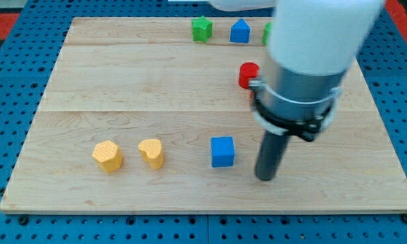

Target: Move the blue cube to the top of the board

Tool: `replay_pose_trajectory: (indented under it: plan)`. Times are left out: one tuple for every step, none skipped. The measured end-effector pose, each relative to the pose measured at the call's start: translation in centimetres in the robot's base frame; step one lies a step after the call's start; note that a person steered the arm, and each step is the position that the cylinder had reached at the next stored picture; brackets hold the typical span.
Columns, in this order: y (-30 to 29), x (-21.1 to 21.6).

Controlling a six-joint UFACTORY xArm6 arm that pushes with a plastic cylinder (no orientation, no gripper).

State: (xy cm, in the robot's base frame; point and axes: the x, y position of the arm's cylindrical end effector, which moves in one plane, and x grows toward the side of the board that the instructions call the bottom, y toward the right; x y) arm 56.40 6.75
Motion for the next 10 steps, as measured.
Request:
replay_pose_trajectory:
  plan:
    - [-3.0,-0.3]
    - [-3.0,-3.9]
    - [-3.7,-7.2]
    - [-6.2,-7.4]
    - [-10.1,-11.1]
    - [-15.3,-13.5]
    - [-19.8,-16.0]
    - [-20.2,-19.7]
    - [-20.9,-23.6]
    - [-25.1,-24.6]
